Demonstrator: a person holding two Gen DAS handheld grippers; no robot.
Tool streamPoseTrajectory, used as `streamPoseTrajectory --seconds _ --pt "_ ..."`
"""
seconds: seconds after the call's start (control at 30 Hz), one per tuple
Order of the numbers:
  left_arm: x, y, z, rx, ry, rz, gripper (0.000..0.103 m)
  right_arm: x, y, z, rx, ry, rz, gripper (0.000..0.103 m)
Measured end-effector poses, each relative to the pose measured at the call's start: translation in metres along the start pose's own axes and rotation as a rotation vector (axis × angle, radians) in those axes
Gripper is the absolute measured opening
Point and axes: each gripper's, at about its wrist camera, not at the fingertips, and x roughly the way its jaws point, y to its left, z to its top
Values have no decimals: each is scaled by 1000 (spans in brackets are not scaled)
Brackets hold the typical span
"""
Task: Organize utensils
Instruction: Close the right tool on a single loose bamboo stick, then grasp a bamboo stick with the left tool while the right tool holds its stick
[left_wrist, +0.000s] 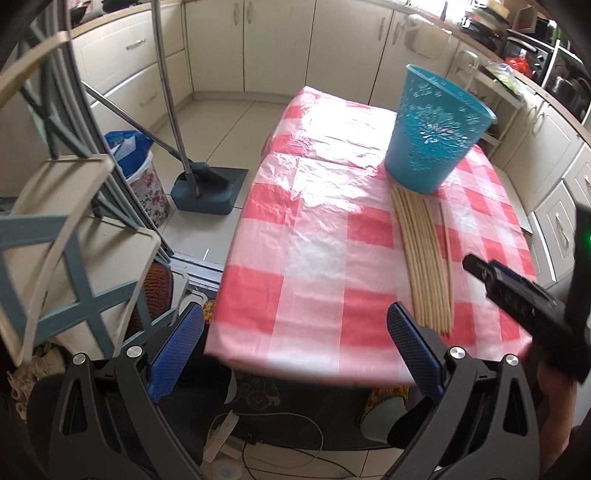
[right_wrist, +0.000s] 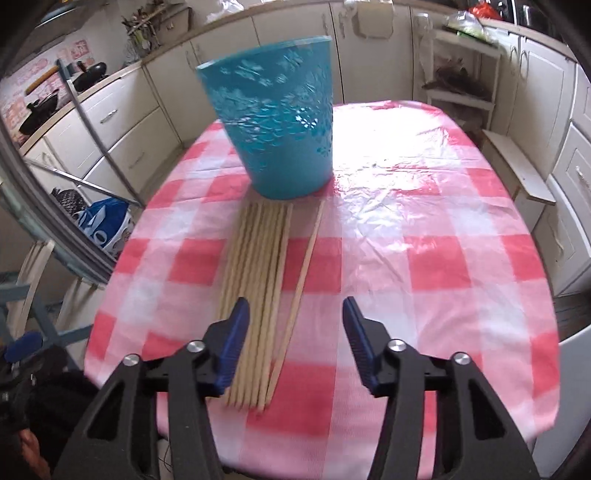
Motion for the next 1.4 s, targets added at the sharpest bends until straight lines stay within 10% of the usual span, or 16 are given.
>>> streamPoseTrajectory --seconds 0.53,1.4 --pt "108 -70 78 130 113 2 95 48 -16 32 -168 113 -29 7" --pt "149 -109 85 146 108 73 95 45 -26 35 -187 135 27 6"
